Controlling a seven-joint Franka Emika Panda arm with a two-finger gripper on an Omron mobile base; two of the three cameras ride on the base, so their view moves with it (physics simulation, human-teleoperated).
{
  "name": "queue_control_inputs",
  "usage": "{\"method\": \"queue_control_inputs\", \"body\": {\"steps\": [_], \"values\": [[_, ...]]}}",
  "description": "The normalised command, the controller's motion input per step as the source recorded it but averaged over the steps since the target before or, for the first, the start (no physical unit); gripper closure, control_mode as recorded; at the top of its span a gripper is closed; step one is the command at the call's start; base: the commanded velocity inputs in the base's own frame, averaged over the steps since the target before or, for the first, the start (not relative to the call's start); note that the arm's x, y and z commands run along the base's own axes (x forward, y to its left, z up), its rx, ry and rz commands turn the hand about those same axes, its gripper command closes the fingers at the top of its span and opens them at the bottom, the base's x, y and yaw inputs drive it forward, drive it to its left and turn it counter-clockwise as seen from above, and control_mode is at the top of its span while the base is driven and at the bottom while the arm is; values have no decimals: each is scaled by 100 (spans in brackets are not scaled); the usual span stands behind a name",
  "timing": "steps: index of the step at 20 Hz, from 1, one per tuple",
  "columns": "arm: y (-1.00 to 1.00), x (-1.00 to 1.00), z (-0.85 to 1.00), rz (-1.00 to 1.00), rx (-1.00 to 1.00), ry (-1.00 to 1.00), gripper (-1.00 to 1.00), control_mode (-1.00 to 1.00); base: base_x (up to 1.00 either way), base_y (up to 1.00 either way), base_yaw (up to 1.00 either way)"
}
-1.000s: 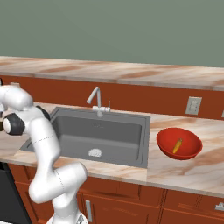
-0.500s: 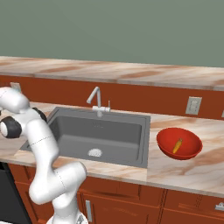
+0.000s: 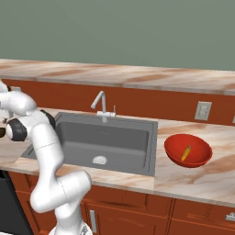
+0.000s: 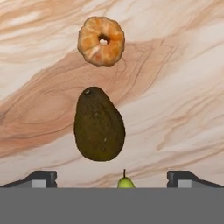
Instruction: There is a mixed pile of frozen fruits and vegetables on the counter. Locate all the frozen vegetables and place the items in a bowl on the counter. Take all the frozen fruits and defrost them in a running sink.
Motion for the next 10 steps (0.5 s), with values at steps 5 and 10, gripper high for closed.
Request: {"method": "queue_control_inputs", "body": {"steps": [5,10], "values": [[3,-1,-11,0,4,-15,-100,-100,0,0,0],[5,-2,-20,0,0,0,-100,-100,0,0,0]]}}
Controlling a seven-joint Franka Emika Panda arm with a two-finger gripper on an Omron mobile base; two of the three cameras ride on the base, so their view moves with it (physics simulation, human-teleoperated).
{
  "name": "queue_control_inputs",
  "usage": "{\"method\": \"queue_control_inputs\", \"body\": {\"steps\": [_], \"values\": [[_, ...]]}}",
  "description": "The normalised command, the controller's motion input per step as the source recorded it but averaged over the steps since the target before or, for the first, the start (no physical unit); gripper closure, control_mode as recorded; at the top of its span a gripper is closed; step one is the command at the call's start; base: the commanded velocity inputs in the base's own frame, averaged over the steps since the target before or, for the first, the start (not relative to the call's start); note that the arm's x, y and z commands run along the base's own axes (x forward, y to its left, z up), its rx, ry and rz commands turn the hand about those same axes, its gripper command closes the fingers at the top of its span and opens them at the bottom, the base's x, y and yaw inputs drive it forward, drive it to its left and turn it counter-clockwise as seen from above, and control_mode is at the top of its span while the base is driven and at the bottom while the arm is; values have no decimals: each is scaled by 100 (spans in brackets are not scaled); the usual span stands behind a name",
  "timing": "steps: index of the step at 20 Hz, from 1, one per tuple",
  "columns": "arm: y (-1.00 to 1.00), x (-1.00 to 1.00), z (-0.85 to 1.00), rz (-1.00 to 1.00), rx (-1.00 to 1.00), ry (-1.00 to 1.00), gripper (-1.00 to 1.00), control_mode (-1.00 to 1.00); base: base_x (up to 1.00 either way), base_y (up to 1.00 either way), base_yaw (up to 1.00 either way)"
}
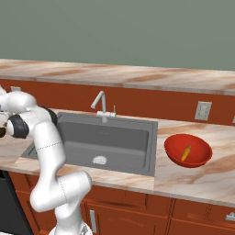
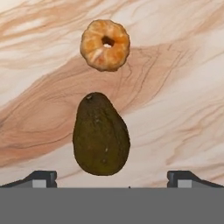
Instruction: There is a mixed pile of frozen fruits and vegetables on the counter. Locate all the frozen vegetables and place the items in a bowl on the counter. Take all the frozen fruits and defrost them in a running sink.
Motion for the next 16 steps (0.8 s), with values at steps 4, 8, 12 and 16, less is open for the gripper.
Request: {"method": "queue_control_inputs", "body": {"steps": [4,8,12,16], "values": [[0,-1,-31,0,0,5,-100,-100,0,0,0],[10,5,-26,0,0,1,-100,-100,0,0,0],[27,24,-7,-2,-5,2,-100,-100,0,0,0],[24,9,-15,-2,-3,7,-100,-100,0,0,0]]}}
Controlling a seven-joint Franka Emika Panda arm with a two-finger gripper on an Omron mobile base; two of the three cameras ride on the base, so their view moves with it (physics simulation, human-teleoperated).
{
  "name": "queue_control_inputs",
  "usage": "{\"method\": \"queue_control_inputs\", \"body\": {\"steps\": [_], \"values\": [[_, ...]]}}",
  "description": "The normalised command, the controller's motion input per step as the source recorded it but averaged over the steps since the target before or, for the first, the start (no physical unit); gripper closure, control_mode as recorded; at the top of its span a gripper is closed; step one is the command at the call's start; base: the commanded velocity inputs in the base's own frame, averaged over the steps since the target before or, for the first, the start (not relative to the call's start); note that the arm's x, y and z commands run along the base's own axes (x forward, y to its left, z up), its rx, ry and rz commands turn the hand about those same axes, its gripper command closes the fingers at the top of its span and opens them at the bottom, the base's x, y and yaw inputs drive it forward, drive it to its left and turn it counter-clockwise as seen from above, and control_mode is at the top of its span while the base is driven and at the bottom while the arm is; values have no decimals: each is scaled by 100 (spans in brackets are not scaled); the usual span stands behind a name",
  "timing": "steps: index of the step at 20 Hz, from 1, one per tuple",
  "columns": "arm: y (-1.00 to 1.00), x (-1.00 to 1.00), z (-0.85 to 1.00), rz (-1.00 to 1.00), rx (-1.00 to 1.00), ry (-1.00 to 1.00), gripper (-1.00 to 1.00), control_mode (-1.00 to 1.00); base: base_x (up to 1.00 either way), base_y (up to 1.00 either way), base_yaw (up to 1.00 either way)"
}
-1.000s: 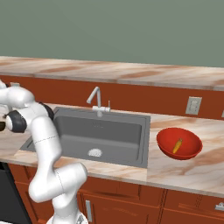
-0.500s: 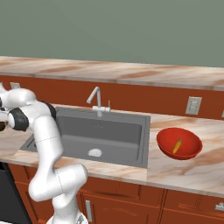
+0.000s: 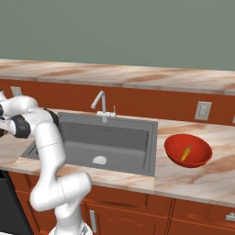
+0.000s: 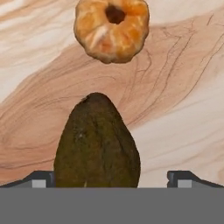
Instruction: There is a mixed pile of frozen fruits and vegetables on the counter. Locate all the frozen vegetables and place the items in a bowl on the counter. Take all the frozen fruits and defrost them in a running sink.
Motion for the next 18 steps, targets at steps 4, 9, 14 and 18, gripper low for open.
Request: {"method": "queue_control_inputs", "body": {"steps": [4,9,14,18], "values": [[17,0,-36,-1,-1,15,100,-100,0,0,0],[10,1,-35,0,0,14,100,-100,0,0,0],[-20,-1,-5,0,-3,2,100,-100,0,0,0],[-46,-27,20,0,-9,0,100,-100,0,0,0]]}}
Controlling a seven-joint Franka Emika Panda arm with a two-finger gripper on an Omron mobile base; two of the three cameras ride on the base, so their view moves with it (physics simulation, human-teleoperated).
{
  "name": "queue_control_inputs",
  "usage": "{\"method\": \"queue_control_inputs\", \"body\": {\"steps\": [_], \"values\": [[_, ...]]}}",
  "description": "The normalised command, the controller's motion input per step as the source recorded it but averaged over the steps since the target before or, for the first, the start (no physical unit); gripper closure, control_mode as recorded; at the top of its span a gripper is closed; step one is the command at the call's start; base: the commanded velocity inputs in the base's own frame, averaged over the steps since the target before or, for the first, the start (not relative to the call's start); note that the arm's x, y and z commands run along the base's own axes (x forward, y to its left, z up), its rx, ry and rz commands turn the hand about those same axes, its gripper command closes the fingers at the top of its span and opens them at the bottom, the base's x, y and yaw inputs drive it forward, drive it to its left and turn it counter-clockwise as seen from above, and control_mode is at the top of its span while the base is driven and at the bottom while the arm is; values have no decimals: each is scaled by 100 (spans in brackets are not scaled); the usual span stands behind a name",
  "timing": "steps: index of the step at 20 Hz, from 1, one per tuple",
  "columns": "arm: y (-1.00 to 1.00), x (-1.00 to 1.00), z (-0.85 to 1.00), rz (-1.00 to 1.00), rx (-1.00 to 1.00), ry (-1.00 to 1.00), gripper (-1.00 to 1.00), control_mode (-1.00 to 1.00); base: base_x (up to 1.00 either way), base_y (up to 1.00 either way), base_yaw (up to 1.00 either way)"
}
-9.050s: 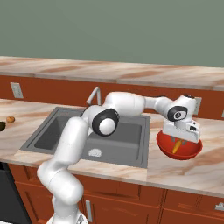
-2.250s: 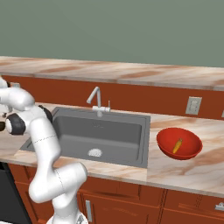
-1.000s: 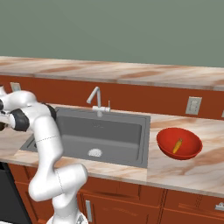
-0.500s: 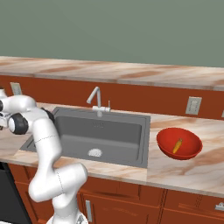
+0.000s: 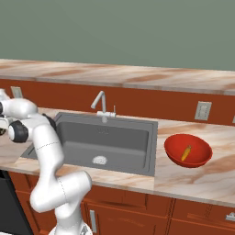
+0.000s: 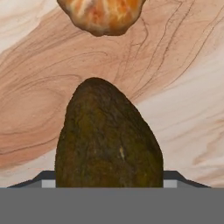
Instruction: There is a mixed pile of frozen fruits and vegetables on the counter. Locate all the frozen vegetables and place the items in a bowl on the counter. Take all the frozen fruits and defrost them in a running sink.
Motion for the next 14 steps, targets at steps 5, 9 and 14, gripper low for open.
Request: {"method": "queue_control_inputs", "body": {"steps": [5,9,14], "values": [[-73,-64,48,-1,-3,-4,100,-100,0,0,0],[-95,-72,49,0,-1,-1,100,-100,0,0,0],[-100,-60,29,0,-2,0,100,-100,0,0,0]]}}
